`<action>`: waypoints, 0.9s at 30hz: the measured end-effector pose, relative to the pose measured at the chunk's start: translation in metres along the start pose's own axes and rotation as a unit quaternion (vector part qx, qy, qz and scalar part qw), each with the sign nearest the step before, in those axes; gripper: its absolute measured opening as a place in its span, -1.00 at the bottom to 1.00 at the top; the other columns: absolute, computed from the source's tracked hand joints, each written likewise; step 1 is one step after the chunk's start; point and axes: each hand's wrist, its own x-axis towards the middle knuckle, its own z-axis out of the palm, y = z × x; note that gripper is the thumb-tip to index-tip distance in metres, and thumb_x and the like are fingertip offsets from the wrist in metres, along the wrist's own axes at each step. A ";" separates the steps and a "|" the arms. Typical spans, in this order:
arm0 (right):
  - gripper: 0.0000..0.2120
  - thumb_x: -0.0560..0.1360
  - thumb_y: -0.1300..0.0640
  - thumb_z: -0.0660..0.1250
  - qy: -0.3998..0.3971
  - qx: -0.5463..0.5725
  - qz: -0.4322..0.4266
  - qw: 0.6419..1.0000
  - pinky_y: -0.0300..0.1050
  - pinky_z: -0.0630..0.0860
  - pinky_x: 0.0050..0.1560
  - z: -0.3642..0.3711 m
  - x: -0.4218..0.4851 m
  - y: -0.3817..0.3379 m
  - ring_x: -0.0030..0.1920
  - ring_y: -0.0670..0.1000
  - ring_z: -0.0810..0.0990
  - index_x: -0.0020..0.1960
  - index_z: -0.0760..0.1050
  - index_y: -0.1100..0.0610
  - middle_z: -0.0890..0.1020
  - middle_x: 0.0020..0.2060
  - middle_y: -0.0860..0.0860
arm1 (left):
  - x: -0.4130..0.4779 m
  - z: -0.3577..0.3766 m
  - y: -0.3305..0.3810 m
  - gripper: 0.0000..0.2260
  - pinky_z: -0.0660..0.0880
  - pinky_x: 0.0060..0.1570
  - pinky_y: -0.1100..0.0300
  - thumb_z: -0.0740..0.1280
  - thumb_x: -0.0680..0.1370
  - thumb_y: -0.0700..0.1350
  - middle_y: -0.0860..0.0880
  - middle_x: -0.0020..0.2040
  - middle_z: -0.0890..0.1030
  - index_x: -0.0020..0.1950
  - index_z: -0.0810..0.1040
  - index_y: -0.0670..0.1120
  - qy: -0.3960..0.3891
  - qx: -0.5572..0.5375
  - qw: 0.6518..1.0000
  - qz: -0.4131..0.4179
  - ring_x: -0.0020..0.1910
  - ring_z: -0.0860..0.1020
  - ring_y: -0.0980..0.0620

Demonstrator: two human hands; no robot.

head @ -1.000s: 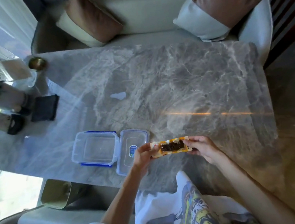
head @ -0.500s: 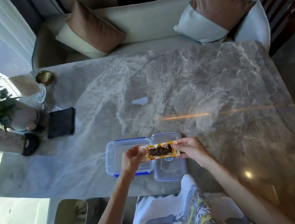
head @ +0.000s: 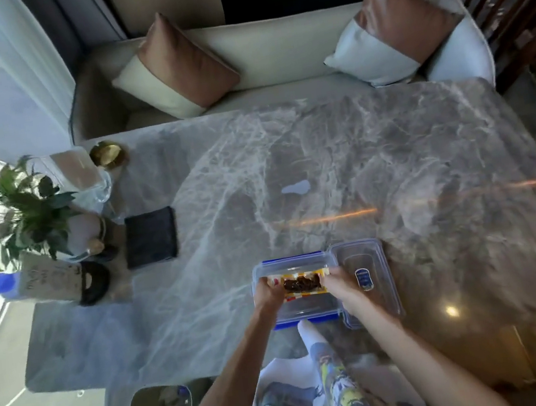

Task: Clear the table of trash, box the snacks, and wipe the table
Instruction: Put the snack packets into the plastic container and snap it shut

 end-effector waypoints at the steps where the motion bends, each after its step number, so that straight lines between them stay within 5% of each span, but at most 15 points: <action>1: -0.66 0.61 0.23 0.06 -0.002 0.000 0.007 1.000 -0.07 0.31 0.34 0.003 0.000 -0.001 0.46 0.15 0.34 0.35 0.38 0.17 0.43 0.34 0.10 | 0.001 0.000 0.002 -0.87 0.38 -0.22 0.09 0.17 0.59 -0.20 -0.25 -0.22 0.52 0.01 0.45 -0.24 -0.005 -0.014 1.000 -0.003 -0.27 0.52 -0.17; 3: -0.57 0.63 0.21 0.01 0.006 -0.008 0.030 1.000 -0.01 0.25 0.45 0.008 -0.002 -0.005 0.50 0.14 0.27 0.49 0.25 0.15 0.31 0.48 0.11 | 0.004 0.000 0.005 -0.91 0.45 -0.21 0.11 0.16 0.55 -0.28 -0.13 -0.25 0.50 -0.01 0.44 -0.18 -0.017 -0.048 0.999 -0.008 -0.27 0.48 -0.05; 5: -0.54 0.65 0.19 0.00 0.021 -0.005 0.043 0.999 0.00 0.23 0.47 0.013 -0.002 -0.007 0.49 0.13 0.27 0.54 0.17 0.15 0.26 0.51 0.14 | 0.008 0.002 0.005 -0.83 0.56 -0.09 0.01 0.17 0.50 -0.35 -0.21 -0.13 0.57 0.03 0.45 -0.20 -0.037 -0.069 0.997 -0.010 -0.14 0.56 -0.11; 9: -0.54 0.62 0.22 0.04 0.056 -0.015 0.041 0.997 -0.07 0.29 0.39 0.019 0.000 -0.009 0.43 0.13 0.35 0.51 0.22 0.13 0.34 0.47 0.13 | 0.014 0.008 0.004 -0.75 0.53 -0.09 0.01 0.17 0.47 -0.33 -0.27 -0.02 0.59 0.14 0.44 -0.26 -0.040 -0.053 0.997 -0.031 -0.07 0.57 -0.15; 13: -0.49 0.56 0.26 0.08 0.071 -0.035 0.032 0.996 -0.04 0.31 0.40 0.021 0.005 -0.012 0.42 0.14 0.37 0.51 0.23 0.11 0.37 0.44 0.13 | 0.021 0.015 0.003 -0.78 0.51 -0.14 0.05 0.16 0.50 -0.28 -0.18 -0.09 0.55 0.12 0.45 -0.26 -0.024 -0.039 0.998 -0.042 -0.12 0.53 -0.10; 17: -0.46 0.55 0.30 0.10 0.056 -0.068 0.029 0.996 -0.08 0.24 0.43 0.021 0.005 -0.013 0.46 0.13 0.32 0.52 0.20 0.13 0.34 0.46 0.13 | 0.022 0.015 0.001 -0.88 0.52 -0.14 -0.01 0.16 0.46 -0.33 -0.19 -0.20 0.53 -0.13 0.46 -0.20 -0.037 -0.055 0.997 -0.026 -0.18 0.51 -0.08; 22: -0.34 0.48 0.37 0.09 0.043 -0.110 -0.016 0.993 0.01 0.30 0.45 0.019 0.005 -0.011 0.42 0.17 0.37 0.55 0.13 0.04 0.36 0.45 0.12 | 0.024 0.011 -0.007 -0.86 0.41 -0.24 0.12 0.17 0.45 -0.33 -0.17 -0.21 0.49 -0.06 0.48 -0.29 -0.053 -0.043 0.997 -0.042 -0.22 0.46 -0.06; 24: -0.33 0.48 0.37 0.09 0.033 -0.119 -0.029 0.992 -0.01 0.31 0.42 0.019 0.004 -0.009 0.39 0.16 0.39 0.55 0.12 0.04 0.39 0.42 0.12 | 0.022 0.011 -0.008 -0.92 0.36 -0.35 0.19 0.18 0.44 -0.33 -0.09 -0.31 0.44 -0.21 0.41 -0.19 -0.057 -0.021 0.997 -0.048 -0.33 0.41 0.00; 27: -0.37 0.48 0.38 0.10 0.023 -0.116 -0.036 0.992 -0.02 0.38 0.36 0.017 0.004 -0.006 0.31 0.15 0.47 0.51 0.21 0.05 0.49 0.34 0.13 | 0.021 0.011 -0.010 -0.94 0.32 -0.34 0.19 0.21 0.45 -0.29 -0.03 -0.33 0.39 -0.13 0.37 -0.16 -0.060 0.010 0.997 -0.048 -0.34 0.36 0.04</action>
